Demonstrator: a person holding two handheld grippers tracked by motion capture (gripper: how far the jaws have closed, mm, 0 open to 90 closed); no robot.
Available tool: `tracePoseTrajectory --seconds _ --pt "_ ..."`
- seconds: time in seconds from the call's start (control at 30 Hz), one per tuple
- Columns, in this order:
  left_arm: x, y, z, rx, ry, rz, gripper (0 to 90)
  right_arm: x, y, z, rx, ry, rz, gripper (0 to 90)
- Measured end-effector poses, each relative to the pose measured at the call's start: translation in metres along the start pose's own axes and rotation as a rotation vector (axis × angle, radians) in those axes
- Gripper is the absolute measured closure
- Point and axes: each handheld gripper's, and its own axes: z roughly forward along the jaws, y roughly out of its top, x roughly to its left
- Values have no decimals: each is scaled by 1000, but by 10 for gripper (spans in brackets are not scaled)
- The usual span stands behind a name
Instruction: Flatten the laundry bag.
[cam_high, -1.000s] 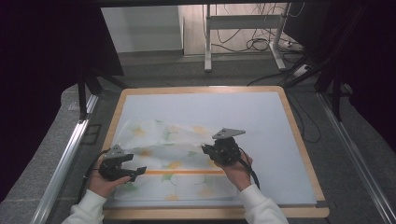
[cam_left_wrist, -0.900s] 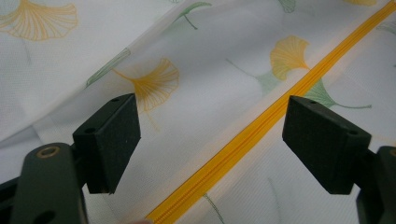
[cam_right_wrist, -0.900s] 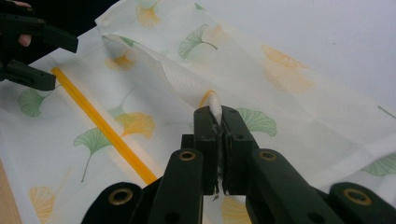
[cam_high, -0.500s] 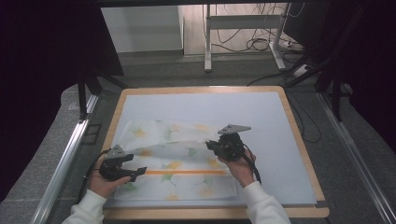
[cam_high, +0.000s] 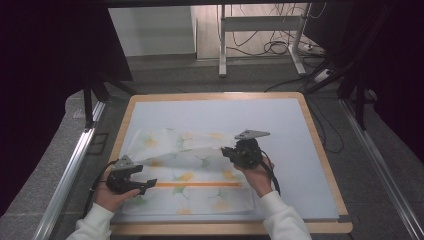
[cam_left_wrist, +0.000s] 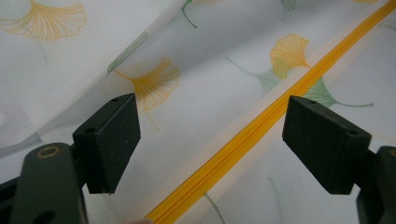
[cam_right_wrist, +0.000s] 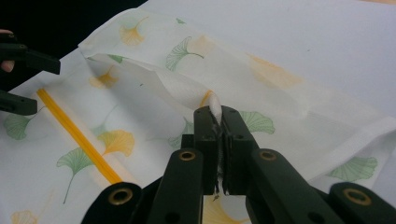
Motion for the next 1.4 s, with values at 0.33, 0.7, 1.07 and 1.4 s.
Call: tracePoseTrajectory --seconds 0.33,0.7,1.07,1.4 --pt "0 0 0 1 -1 1 187 -12 5 3 -13 -25 28 853" --pt "0 0 0 5 0 3 188 -25 6 9 -11 -57 55 853" --pt "2 -1 -1 -9 -4 -1 188 -35 22 17 7 -76 64 853" --pt "2 -1 0 -1 -5 4 188 -46 28 26 30 -106 86 853"
